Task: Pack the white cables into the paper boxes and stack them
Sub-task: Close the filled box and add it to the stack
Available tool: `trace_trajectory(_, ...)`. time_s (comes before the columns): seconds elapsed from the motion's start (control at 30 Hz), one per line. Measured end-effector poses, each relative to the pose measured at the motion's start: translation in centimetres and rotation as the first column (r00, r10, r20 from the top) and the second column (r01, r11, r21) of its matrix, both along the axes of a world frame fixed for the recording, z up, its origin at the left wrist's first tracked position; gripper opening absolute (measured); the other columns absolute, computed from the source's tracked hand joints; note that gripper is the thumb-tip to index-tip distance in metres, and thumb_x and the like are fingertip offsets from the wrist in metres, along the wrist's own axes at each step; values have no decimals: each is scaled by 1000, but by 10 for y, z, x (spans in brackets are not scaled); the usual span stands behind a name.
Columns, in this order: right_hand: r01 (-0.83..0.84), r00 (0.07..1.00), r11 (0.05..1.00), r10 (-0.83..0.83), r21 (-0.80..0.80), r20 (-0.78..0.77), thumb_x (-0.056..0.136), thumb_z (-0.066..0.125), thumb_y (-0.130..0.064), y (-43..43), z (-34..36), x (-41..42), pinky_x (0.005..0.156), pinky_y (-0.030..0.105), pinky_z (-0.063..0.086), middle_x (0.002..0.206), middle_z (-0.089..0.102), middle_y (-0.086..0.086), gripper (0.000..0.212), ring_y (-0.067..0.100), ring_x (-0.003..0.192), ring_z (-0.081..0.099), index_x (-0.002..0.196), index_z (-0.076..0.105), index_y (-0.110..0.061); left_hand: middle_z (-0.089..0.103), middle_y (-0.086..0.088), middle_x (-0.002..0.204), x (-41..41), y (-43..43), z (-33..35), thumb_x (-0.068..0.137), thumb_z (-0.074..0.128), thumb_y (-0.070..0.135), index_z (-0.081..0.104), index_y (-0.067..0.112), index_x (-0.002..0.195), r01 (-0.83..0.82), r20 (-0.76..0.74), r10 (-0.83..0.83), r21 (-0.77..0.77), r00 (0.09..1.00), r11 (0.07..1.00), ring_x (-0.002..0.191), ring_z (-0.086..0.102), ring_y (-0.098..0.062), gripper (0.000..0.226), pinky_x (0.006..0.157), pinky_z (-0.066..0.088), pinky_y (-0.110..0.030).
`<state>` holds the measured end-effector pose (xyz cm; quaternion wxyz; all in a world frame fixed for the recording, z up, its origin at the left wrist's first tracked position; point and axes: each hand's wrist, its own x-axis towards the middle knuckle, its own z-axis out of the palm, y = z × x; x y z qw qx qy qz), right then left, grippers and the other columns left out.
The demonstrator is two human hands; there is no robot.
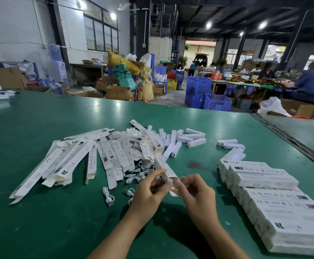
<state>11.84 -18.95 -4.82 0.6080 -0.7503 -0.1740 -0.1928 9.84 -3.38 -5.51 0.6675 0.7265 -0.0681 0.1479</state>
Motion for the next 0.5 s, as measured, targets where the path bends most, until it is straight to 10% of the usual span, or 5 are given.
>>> trace_trajectory(0.3, -111, 945, 919, 215, -378, 245, 70, 54, -19, -9, 2, -2, 92, 19, 48, 134, 57, -10, 36, 4, 115, 60, 102, 70, -21, 76, 1, 88, 3, 3, -2, 76, 68, 52, 67, 45, 108, -75, 41, 77, -48, 996, 996, 86, 71, -18, 33, 78, 57, -28)
trace_trajectory(0.5, -46, 928, 921, 183, -388, 325, 81, 73, -13, -8, 2, 2, 85, 18, 52, 127, 62, -15, 25, -4, 103, 64, 104, 70, -23, 77, 3, 92, 1, 4, 2, 86, 68, 40, 67, 43, 108, -43, -6, 42, -79, 999, 996, 87, 72, -12, 22, 76, 55, -21)
